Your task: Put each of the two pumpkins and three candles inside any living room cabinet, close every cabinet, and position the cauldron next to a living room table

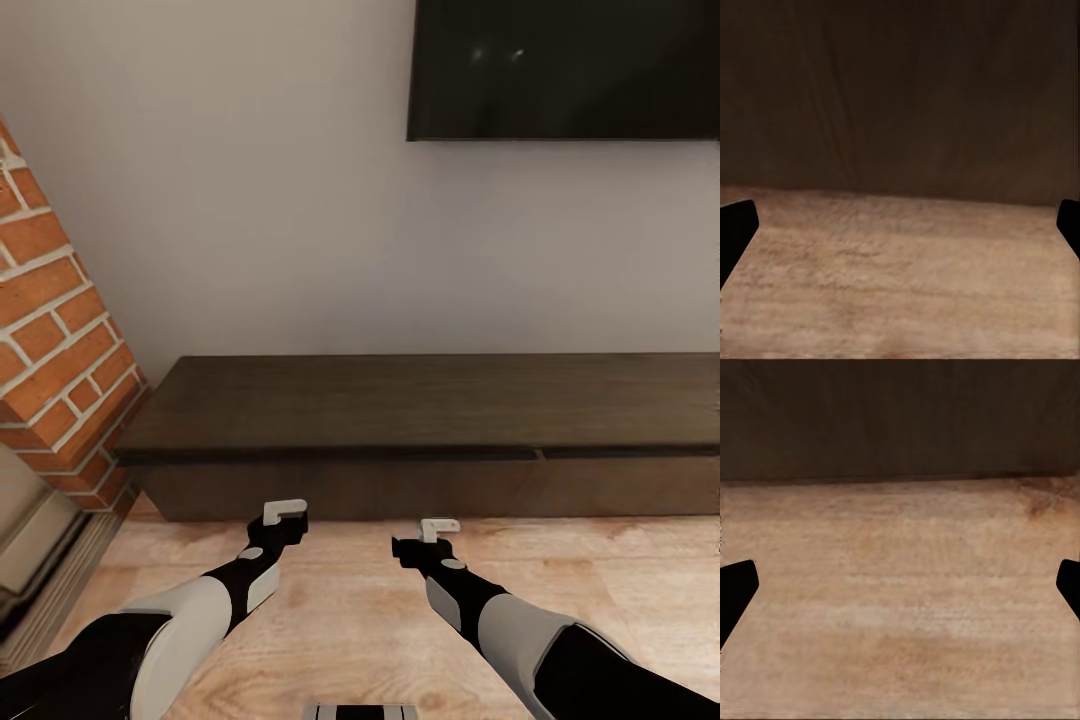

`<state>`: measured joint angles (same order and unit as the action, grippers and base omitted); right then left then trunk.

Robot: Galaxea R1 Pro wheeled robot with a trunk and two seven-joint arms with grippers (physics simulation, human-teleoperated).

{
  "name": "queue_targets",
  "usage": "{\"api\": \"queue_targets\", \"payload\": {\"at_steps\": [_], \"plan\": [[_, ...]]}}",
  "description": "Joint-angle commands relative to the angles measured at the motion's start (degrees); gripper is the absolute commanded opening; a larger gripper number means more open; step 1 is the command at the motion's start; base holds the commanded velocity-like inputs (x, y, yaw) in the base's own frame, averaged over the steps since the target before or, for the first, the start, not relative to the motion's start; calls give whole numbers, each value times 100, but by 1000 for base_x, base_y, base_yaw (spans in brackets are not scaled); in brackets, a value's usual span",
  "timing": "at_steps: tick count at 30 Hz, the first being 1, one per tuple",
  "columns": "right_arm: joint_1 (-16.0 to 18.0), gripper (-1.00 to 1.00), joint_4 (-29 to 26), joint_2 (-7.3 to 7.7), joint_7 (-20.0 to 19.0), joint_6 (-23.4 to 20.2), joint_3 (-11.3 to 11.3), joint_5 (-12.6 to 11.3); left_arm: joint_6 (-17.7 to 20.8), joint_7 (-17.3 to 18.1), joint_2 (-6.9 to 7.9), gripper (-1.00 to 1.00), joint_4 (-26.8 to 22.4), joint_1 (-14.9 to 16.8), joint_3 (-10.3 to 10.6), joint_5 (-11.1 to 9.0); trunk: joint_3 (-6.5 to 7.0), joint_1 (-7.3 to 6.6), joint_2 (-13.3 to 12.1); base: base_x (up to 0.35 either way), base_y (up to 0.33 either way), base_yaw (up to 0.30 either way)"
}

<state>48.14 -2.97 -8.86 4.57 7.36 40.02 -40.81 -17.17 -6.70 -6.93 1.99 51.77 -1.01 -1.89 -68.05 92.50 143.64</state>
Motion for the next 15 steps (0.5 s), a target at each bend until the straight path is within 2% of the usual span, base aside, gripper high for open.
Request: {"api": "queue_targets", "payload": {"at_steps": [1,12,15], "plan": [[2,100,1,-1,20,13,49,-43,-37,-7,-1,100,21,8,-6,-19,-4,-3,2,-219,0,0],[2,100,6,-1,10,20,50,-44,-32,-7,-1,100,21,8,-9,-22,61,-3,2,-292,0,0],[2,100,5,-1,10,15,50,-42,-32,-7,-1,100,21,8,-9,-22,88,-3,2,-170,0,0]]}}
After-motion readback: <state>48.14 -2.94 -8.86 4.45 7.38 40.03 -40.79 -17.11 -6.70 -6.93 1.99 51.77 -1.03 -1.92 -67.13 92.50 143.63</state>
